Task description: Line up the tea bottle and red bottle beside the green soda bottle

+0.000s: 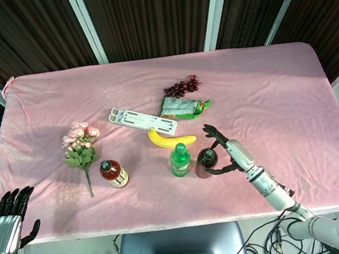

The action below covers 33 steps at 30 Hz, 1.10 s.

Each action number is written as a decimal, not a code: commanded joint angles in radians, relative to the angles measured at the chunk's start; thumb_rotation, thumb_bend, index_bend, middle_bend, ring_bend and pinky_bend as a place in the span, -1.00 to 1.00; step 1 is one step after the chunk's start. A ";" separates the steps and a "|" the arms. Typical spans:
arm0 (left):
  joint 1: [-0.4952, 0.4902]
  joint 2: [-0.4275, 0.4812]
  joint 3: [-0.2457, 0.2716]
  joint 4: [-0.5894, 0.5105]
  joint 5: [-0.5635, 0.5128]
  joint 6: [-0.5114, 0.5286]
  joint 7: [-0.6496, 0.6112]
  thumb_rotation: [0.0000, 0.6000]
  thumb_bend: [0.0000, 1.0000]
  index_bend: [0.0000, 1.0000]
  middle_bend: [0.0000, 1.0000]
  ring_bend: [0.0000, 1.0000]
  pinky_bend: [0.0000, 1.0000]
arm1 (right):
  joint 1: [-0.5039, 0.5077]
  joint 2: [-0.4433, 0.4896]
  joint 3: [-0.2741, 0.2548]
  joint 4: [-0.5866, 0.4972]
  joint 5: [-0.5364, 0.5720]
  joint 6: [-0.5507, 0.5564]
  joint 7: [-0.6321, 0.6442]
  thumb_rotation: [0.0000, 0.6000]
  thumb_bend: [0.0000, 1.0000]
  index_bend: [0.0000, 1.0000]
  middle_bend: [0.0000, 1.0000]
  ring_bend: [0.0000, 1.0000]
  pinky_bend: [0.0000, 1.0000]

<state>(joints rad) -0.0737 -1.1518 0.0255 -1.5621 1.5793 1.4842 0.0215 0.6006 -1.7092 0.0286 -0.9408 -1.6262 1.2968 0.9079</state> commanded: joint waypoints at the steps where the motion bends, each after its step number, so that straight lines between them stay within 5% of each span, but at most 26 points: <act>1: -0.013 0.004 0.003 0.019 0.037 0.006 -0.073 1.00 -0.23 -1.00 -0.95 -1.00 -0.98 | -0.042 0.091 -0.019 -0.099 -0.025 0.068 -0.097 1.00 -0.50 -1.00 -0.89 -0.70 -0.18; 4: -0.045 -0.002 0.016 0.071 0.121 0.022 -0.251 1.00 -0.26 -1.00 -1.00 -1.00 -0.93 | -0.085 0.159 -0.042 -0.167 -0.047 0.129 -0.190 1.00 -0.55 -1.00 -0.98 -0.81 -0.30; 8: -0.107 -0.077 0.025 0.218 0.236 0.099 -0.648 1.00 -0.30 -1.00 -1.00 -1.00 -0.92 | -0.176 0.261 -0.087 -0.256 -0.087 0.244 -0.370 1.00 -0.56 -1.00 -1.00 -0.92 -0.45; 14: -0.172 -0.244 -0.003 0.382 0.203 0.118 -1.042 1.00 -0.34 -1.00 -1.00 -1.00 -0.99 | -0.265 0.396 -0.146 -0.391 -0.151 0.345 -0.505 1.00 -0.56 -1.00 -1.00 -1.00 -0.67; 21: -0.245 -0.344 -0.034 0.416 0.134 0.012 -1.147 1.00 -0.35 -1.00 -1.00 -1.00 -1.00 | -0.291 0.437 -0.156 -0.462 -0.212 0.375 -0.609 1.00 -0.56 -1.00 -1.00 -1.00 -0.73; 33: -0.355 -0.413 -0.056 0.408 0.069 -0.152 -1.155 1.00 -0.38 -1.00 -1.00 -1.00 -1.00 | -0.295 0.454 -0.153 -0.481 -0.227 0.334 -0.603 1.00 -0.56 -1.00 -1.00 -1.00 -0.77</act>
<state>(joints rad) -0.4189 -1.5585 -0.0309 -1.1529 1.6563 1.3433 -1.1309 0.3062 -1.2557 -0.1251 -1.4218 -1.8529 1.6305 0.3046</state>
